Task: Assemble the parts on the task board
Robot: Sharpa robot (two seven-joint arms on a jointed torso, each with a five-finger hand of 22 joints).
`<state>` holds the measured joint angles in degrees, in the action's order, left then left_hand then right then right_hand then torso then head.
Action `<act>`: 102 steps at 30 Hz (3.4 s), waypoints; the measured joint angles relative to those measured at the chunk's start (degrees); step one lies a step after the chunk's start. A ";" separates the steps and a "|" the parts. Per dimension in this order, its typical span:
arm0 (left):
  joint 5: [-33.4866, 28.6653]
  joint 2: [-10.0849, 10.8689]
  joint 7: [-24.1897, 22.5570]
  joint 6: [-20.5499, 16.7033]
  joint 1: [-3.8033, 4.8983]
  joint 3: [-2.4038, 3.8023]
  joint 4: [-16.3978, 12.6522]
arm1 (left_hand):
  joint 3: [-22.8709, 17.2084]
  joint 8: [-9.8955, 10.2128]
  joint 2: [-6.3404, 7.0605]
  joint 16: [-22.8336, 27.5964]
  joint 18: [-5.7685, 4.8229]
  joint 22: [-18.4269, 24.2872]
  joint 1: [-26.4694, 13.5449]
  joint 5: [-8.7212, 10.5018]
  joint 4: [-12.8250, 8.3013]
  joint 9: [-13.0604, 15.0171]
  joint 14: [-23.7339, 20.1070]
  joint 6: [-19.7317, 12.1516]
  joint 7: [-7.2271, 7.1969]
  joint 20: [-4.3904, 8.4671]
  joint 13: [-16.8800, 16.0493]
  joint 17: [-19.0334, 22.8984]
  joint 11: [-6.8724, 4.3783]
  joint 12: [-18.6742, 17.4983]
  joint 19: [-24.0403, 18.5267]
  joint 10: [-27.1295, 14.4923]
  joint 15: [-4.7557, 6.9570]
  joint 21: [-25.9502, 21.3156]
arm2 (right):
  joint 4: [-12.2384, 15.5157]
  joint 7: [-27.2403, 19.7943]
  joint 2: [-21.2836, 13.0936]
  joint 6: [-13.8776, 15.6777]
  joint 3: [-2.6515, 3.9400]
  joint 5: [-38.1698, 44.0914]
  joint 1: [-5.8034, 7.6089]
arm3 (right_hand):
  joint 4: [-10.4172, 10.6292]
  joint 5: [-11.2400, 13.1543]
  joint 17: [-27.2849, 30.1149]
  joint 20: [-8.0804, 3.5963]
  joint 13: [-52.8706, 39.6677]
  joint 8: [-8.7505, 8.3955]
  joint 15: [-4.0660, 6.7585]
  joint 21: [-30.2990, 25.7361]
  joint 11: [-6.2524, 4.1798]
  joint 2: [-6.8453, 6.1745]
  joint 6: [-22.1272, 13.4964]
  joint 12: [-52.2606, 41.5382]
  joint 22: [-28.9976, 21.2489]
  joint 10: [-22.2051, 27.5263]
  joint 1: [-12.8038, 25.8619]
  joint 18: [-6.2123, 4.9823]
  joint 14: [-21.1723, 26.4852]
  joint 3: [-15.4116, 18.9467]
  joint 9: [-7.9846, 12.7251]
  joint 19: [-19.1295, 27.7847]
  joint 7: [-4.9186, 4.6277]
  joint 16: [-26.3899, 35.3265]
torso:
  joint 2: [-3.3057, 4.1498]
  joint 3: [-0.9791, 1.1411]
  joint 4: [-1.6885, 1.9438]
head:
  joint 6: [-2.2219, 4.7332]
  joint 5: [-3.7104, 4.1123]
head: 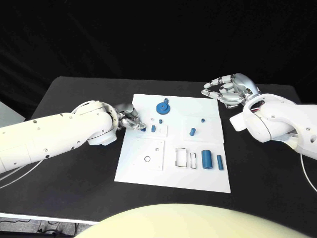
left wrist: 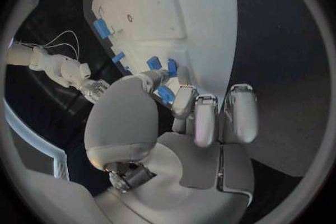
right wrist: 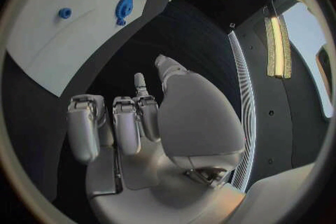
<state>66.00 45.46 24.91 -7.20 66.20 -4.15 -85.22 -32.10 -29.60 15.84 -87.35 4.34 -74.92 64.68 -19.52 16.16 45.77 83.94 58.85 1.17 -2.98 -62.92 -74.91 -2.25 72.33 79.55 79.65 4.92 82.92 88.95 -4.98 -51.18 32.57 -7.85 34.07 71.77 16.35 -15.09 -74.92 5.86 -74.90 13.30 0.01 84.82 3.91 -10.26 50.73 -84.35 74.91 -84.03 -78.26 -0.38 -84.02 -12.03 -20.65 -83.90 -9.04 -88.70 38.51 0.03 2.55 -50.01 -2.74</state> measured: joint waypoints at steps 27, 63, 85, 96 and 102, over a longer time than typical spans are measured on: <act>-1.15 -0.19 -0.35 -0.40 -0.06 -0.04 -0.27 | -3.08 0.79 0.73 -0.23 0.00 0.01 7.42 -0.57 -0.06 -0.54 0.01 0.41 0.24 -0.21 -0.55 0.00 -0.21 0.00 0.21 0.22 0.41 0.00 | 0.00 0.00 -0.03 0.02 0.00 0.01 0.00 | 0.00 0.00 0.02 0.00 0.00 0.00 0.00 0.00 0.00 0.00 0.00 0.00 0.04 0.00 0.00 0.00 0.00 0.00 0.00 0.00 0.00 0.00 | -0.02 0.00 0.01 | 0.00 0.04; -4.77 -0.46 0.27 0.64 -0.11 0.04 -0.82 | -5.23 -4.07 0.69 -0.46 -0.90 0.01 3.83 -7.49 -0.31 4.38 0.00 -0.23 0.34 0.01 -6.75 0.00 -0.80 3.88 0.42 2.90 0.40 0.24 | 0.01 0.03 -0.11 0.01 0.00 0.09 0.00 | -0.16 0.00 -0.01 0.00 0.00 0.23 0.00 0.00 0.00 0.24 0.00 0.00 0.01 0.00 0.24 0.00 0.00 -0.16 0.05 0.00 0.00 0.00 | -0.01 0.03 0.01 | 0.00 0.30; -0.89 -0.43 1.89 -1.11 -0.10 0.19 -1.14 | -5.85 -4.82 0.92 -0.67 -0.89 0.02 2.69 -7.10 -1.73 4.44 0.00 -0.01 0.17 0.00 -8.43 0.00 -1.03 5.06 1.23 3.92 0.81 0.46 | 0.08 0.03 -0.21 0.01 0.00 0.14 0.00 | -0.16 -0.24 0.00 0.00 0.00 0.23 0.00 0.00 0.00 0.23 0.00 0.00 0.00 0.00 0.23 0.00 0.00 -0.16 0.05 0.00 0.00 0.00 | -0.01 0.00 0.02 | 0.00 0.34; 0.97 -0.74 2.28 -0.13 -0.09 0.18 -1.10 | -6.71 -4.81 1.18 -0.67 -0.88 0.02 2.41 -6.43 -4.31 4.17 0.00 0.37 -0.05 0.00 -8.18 0.00 -1.02 5.06 1.23 3.91 0.81 0.45 | 0.08 0.03 -0.21 0.01 0.00 0.16 0.00 | -0.16 -0.24 0.01 0.00 0.00 0.23 0.00 0.00 0.00 0.23 0.00 0.00 0.00 0.00 0.23 0.00 0.00 -0.16 0.05 0.00 0.00 0.00 | -0.02 0.00 0.00 | 0.00 0.42; 2.04 -0.88 2.41 0.57 -0.04 0.24 -1.08 | -6.72 -4.80 1.17 -0.67 -0.88 -0.03 2.41 -6.43 -4.32 4.17 0.00 0.38 -0.05 0.00 -8.07 0.00 -1.01 5.06 1.22 3.91 0.81 0.45 | 0.08 0.03 -0.21 0.01 0.00 0.18 0.00 | -0.16 -0.23 0.01 0.00 0.00 0.23 0.00 0.00 0.00 0.23 0.00 0.00 -0.01 0.00 0.23 0.00 0.00 -0.16 0.05 0.00 0.00 0.00 | -0.02 0.00 0.01 | 0.00 0.50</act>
<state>68.04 44.58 27.32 -6.63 66.16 -3.91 -86.30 -38.82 -34.41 17.01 -88.01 3.45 -74.95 67.10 -25.95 11.84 49.94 83.94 59.23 1.12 -2.98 -70.99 -74.90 -3.27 77.39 80.77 83.56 5.72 83.38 89.03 -4.96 -51.39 32.58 -7.85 34.25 71.76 16.19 -15.32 -74.91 5.86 -74.90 13.52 0.01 84.82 3.91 -10.03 50.73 -84.35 74.90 -84.03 -78.03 -0.39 -84.02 -12.19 -20.60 -83.90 -9.04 -88.70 38.50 0.03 2.55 -50.01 -2.24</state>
